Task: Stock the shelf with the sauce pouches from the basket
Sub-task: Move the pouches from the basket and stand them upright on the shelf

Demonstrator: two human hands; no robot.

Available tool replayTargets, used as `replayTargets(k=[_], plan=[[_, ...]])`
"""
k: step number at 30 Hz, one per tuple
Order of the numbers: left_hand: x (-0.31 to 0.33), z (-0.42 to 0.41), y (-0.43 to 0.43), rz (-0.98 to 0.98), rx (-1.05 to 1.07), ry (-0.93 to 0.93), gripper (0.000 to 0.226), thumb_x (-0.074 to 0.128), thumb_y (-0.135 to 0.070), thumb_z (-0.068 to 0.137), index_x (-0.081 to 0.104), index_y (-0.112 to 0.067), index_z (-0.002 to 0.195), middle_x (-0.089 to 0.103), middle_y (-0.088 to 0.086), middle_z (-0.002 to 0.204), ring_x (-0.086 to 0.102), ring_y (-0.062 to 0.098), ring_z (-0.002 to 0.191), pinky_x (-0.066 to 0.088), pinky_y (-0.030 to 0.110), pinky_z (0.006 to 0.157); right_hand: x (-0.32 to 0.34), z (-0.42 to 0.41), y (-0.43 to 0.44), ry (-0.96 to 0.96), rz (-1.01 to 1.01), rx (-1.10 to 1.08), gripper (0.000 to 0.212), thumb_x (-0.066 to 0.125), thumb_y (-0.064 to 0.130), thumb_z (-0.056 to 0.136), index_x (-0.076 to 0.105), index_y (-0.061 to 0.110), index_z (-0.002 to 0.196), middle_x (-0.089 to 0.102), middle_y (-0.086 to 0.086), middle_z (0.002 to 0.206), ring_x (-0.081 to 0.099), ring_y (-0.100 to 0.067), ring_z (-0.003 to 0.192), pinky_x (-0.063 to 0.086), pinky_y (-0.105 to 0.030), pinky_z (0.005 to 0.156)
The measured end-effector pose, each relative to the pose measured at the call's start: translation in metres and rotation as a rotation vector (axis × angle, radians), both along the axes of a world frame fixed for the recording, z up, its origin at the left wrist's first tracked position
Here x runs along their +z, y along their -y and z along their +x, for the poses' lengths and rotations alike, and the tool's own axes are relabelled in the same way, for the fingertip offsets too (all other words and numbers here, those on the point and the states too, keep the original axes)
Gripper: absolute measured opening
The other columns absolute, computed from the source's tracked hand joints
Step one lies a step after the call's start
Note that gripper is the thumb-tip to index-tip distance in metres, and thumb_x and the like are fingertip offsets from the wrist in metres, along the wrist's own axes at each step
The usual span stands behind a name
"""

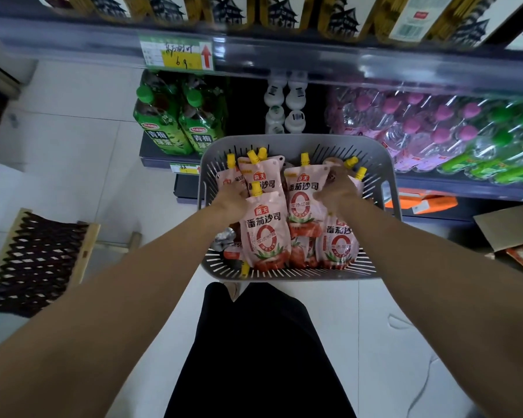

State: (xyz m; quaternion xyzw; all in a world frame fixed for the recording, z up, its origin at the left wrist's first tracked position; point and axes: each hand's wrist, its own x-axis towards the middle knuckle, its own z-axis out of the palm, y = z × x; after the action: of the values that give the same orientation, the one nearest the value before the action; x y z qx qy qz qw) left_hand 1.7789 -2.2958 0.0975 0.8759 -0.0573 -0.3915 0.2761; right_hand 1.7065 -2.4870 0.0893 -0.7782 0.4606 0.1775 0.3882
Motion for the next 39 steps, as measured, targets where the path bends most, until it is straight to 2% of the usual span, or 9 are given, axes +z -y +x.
replayTargets(k=[3,5,9,14,19,25,29,33,39], plan=[[-0.001,-0.004,-0.004,-0.106,0.171,-0.134,0.009,0.061,-0.004,0.083,0.056,-0.010,0.087,0.064,0.007,0.093,0.061,0.026,0.096,0.055,0.035,0.080,0.006,0.002,-0.004,-0.155,-0.144,0.282,0.041,0.057,0.031,0.091,0.054,0.004,0.122,0.063,-0.014,0.118,0.058,-0.031,0.111,0.047,-0.026,0.071],[-0.004,-0.005,-0.007,-0.092,0.199,-0.223,0.034,0.067,0.005,0.076,0.060,-0.004,0.109,0.064,0.011,0.111,0.060,0.028,0.107,0.052,0.041,0.093,0.011,0.005,-0.007,-0.227,-0.163,0.382,0.031,0.050,0.035,0.095,0.058,0.007,0.106,0.065,-0.011,0.101,0.062,-0.027,0.096,0.037,-0.021,0.053],[-0.007,-0.006,-0.005,-0.069,0.270,-0.251,0.040,0.064,0.005,0.080,0.057,0.004,0.119,0.062,0.018,0.120,0.060,0.031,0.110,0.052,0.044,0.093,0.008,0.010,-0.013,-0.236,-0.204,0.385,0.033,0.042,0.021,0.099,0.053,0.005,0.125,0.058,-0.015,0.128,0.054,-0.029,0.118,0.045,-0.029,0.092],[0.001,-0.010,-0.004,-0.146,0.396,-0.367,0.038,0.049,0.001,0.090,0.051,-0.011,0.127,0.066,0.012,0.103,0.061,0.026,0.087,0.050,0.032,0.056,0.002,0.009,-0.013,-0.123,-0.060,0.211,0.038,0.055,0.020,0.093,0.052,0.001,0.126,0.057,-0.017,0.129,0.055,-0.032,0.118,0.046,-0.036,0.099],[0.002,-0.018,-0.010,-0.202,0.464,-0.431,0.038,0.057,0.014,0.080,0.057,-0.002,0.115,0.064,0.014,0.117,0.060,0.022,0.094,0.051,0.032,0.072,0.003,0.002,-0.016,-0.109,-0.072,0.193,0.040,0.060,0.021,0.089,0.053,0.006,0.126,0.060,-0.014,0.125,0.058,-0.030,0.113,0.049,-0.031,0.092],[0.033,-0.022,0.000,-0.179,0.390,-0.387,0.027,0.049,0.007,0.089,0.058,-0.011,0.107,0.063,0.008,0.101,0.059,0.023,0.091,0.050,0.031,0.060,0.031,-0.016,-0.014,-0.134,-0.230,0.200,0.033,0.056,0.024,0.092,0.058,-0.002,0.113,0.063,-0.017,0.117,0.060,-0.031,0.110,0.043,-0.027,0.071],[0.074,-0.026,0.004,-0.196,0.328,-0.316,0.019,0.043,0.001,0.093,0.057,-0.010,0.098,0.060,0.007,0.086,0.056,0.017,0.070,0.045,0.024,0.050,0.078,-0.024,-0.011,0.099,-0.251,0.100,0.024,0.056,0.013,0.091,0.065,-0.002,0.107,0.067,-0.020,0.108,0.063,-0.034,0.102,0.051,-0.036,0.084],[0.134,-0.014,0.005,-0.218,0.212,-0.139,0.020,0.044,-0.003,0.093,0.060,-0.004,0.106,0.056,0.010,0.091,0.052,0.017,0.068,0.048,0.031,0.064,0.144,-0.030,-0.010,0.285,-0.255,0.083,0.023,0.052,0.009,0.093,0.064,-0.005,0.079,0.062,-0.019,0.084,0.054,-0.024,0.078,0.039,-0.028,0.066],[0.241,-0.002,0.008,-0.324,0.244,-0.085,0.018,0.043,-0.003,0.095,0.056,-0.007,0.083,0.069,0.005,0.072,0.064,0.016,0.067,0.053,0.027,0.057,0.254,-0.027,-0.012,0.570,-0.302,0.023,0.022,0.054,0.009,0.089,0.066,-0.010,0.091,0.067,-0.024,0.088,0.058,-0.030,0.078,0.041,-0.035,0.063]])
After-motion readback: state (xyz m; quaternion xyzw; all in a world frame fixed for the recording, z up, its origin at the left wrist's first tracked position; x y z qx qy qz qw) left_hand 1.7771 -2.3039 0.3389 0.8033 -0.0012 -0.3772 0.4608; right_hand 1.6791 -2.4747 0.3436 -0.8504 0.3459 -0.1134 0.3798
